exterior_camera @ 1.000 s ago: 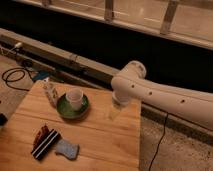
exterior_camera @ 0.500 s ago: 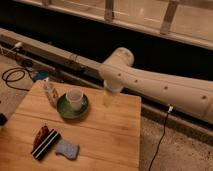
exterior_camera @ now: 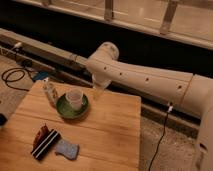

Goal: Pick up the ceramic cup

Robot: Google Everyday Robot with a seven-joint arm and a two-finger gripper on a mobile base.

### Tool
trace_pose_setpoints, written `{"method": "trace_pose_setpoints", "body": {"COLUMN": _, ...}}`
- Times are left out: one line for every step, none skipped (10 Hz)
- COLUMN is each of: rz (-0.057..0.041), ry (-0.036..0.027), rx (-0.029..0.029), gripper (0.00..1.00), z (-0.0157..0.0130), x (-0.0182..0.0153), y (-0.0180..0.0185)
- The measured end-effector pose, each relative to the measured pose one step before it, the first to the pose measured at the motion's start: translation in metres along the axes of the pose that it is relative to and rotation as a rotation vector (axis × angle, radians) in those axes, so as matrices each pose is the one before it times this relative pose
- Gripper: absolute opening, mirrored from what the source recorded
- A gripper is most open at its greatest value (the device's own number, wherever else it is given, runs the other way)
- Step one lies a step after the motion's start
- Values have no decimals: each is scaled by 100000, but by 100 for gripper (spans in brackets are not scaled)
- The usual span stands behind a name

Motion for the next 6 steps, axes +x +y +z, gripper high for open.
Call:
{"method": "trace_pose_setpoints", "body": {"rz": -250, "ry": -45, "rx": -102, "gripper": 80, "z": 19, "x": -129, "y": 104}}
{"method": "trace_pose_setpoints", "body": {"rz": -129, "ry": -45, "rx": -60, "gripper": 80, "z": 3, "x": -69, "y": 54}}
{"method": "trace_pose_setpoints", "body": {"rz": 106, "ry": 329, "rx": -338, "gripper": 80, "z": 79, "x": 133, "y": -74}}
{"method": "trace_pose_setpoints", "body": {"rz": 204, "ry": 237, "rx": -435, "gripper": 80, "z": 351, "x": 73, "y": -265}}
{"method": "trace_pose_setpoints", "body": {"rz": -1576, "ry": -607, "rx": -844, "gripper": 80, "z": 791, "x": -756, "y": 58}}
{"method": "trace_pose_setpoints", "body": {"rz": -1945, "ry": -864, "rx": -692, "gripper": 80, "z": 522, "x": -1153, "y": 137}}
